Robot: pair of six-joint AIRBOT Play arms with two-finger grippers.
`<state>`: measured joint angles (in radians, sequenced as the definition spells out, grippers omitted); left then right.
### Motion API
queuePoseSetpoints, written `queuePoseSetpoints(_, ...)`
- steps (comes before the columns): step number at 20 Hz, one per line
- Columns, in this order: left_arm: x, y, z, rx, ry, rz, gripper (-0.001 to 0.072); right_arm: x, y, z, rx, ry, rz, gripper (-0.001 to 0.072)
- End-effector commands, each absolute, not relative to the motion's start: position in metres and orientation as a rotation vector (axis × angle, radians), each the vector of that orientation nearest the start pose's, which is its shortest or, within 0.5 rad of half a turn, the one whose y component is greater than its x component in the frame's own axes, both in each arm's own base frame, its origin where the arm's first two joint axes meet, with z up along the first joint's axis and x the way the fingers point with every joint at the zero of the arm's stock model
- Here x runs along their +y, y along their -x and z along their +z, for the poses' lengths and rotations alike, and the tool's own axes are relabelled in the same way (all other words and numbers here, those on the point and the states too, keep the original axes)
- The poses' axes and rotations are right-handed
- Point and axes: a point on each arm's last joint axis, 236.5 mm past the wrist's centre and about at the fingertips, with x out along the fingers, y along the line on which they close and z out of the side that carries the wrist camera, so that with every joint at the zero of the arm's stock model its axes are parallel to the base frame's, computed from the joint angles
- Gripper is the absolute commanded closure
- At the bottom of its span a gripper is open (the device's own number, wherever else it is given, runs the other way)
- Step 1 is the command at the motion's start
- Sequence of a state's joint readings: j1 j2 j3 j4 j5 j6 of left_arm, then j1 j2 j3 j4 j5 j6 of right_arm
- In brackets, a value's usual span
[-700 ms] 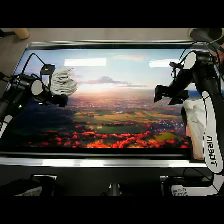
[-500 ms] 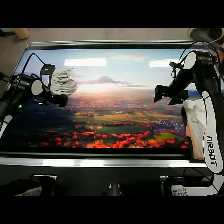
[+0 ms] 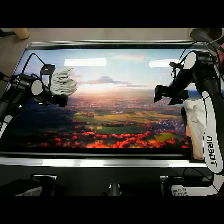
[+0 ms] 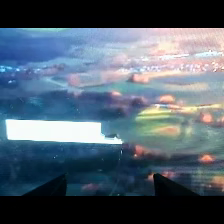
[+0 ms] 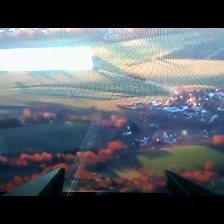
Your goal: Fold the shirts.
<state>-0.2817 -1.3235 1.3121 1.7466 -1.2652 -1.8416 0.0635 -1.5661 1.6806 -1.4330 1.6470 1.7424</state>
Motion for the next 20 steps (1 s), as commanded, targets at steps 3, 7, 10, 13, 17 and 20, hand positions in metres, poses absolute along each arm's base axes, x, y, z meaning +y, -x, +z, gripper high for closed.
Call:
queuePoseSetpoints(3,-0.085,-0.425,0.051,1.095,-0.030,0.016,0.0098,0.059,-0.419,0.052,1.445,-0.195,0.040,0.0039)
queuePoseSetpoints(7,-0.100,-0.464,0.073,0.906,-0.002,-0.040,0.0099,0.060,-0.436,0.055,1.369,-0.204,0.043,0.0039)
queuePoseSetpoints(10,-0.077,-0.514,0.075,0.808,0.058,0.016,0.0096,0.061,-0.451,0.058,1.308,-0.211,0.045,0.0039)
queuePoseSetpoints(13,-0.007,-0.536,0.011,1.068,0.248,0.187,-0.0013,0.062,-0.452,0.059,1.301,-0.215,0.049,0.0039)
queuePoseSetpoints(17,0.011,-0.570,-0.040,1.133,0.653,0.192,-0.0013,0.063,-0.450,0.058,1.308,-0.206,0.057,0.0040)
queuePoseSetpoints(20,0.003,-0.596,-0.053,1.054,0.750,0.168,0.0266,0.062,-0.449,0.058,1.312,-0.194,0.065,0.0042)
